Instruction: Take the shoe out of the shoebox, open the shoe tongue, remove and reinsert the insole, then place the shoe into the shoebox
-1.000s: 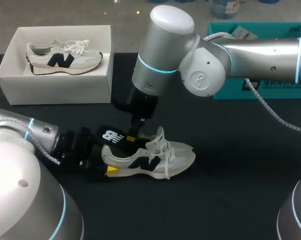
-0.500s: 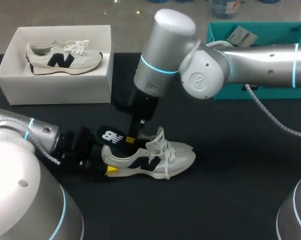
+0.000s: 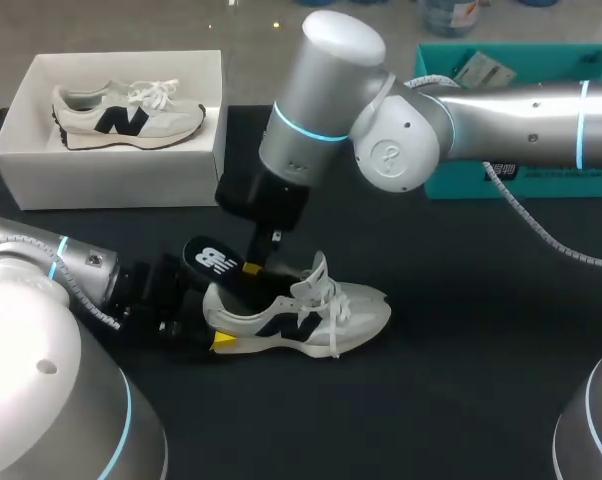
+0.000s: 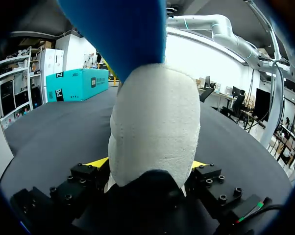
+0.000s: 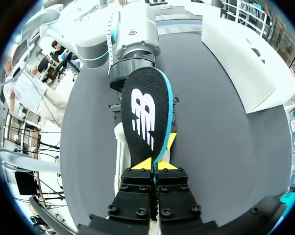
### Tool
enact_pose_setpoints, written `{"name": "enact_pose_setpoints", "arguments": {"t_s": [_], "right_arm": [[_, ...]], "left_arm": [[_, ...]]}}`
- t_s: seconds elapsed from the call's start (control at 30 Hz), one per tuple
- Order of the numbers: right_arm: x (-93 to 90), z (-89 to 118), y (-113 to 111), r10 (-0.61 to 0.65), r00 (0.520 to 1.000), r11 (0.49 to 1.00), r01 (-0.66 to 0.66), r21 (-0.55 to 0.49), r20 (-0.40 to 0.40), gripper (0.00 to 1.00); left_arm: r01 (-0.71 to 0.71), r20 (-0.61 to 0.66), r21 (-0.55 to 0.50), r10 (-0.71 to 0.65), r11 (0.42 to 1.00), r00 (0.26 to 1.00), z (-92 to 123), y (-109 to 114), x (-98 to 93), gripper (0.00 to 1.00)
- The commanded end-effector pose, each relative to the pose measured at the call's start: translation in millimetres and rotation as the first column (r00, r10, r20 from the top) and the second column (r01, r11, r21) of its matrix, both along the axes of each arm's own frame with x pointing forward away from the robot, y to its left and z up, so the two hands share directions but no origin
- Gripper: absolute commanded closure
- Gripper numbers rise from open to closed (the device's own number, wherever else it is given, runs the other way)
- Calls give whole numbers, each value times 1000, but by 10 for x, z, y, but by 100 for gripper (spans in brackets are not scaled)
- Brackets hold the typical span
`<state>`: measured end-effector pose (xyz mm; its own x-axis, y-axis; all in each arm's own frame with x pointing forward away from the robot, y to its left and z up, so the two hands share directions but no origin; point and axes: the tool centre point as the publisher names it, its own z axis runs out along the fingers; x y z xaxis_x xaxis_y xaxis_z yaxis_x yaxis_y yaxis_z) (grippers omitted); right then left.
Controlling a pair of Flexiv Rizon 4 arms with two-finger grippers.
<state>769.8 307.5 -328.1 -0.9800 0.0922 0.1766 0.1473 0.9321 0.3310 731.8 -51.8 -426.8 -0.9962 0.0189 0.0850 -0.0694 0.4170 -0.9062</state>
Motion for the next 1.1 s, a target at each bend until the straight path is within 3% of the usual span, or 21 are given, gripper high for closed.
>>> {"name": "enact_pose_setpoints", "arguments": {"t_s": [0.03,0.37,1.1], "right_arm": [[42,88,29,5,1000,1000,-5,-2,9,100],[157,344,32,-10,1000,998,9,55,26,100],[520,1135,65,-1,995,989,-13,144,100,100]], "left_arm": [[0,0,1,0,1000,1000,-19,-8,3,100],[0,0,1,0,1000,1000,-19,-8,3,100],[0,0,1,0,1000,1000,-19,-8,3,100]]}}
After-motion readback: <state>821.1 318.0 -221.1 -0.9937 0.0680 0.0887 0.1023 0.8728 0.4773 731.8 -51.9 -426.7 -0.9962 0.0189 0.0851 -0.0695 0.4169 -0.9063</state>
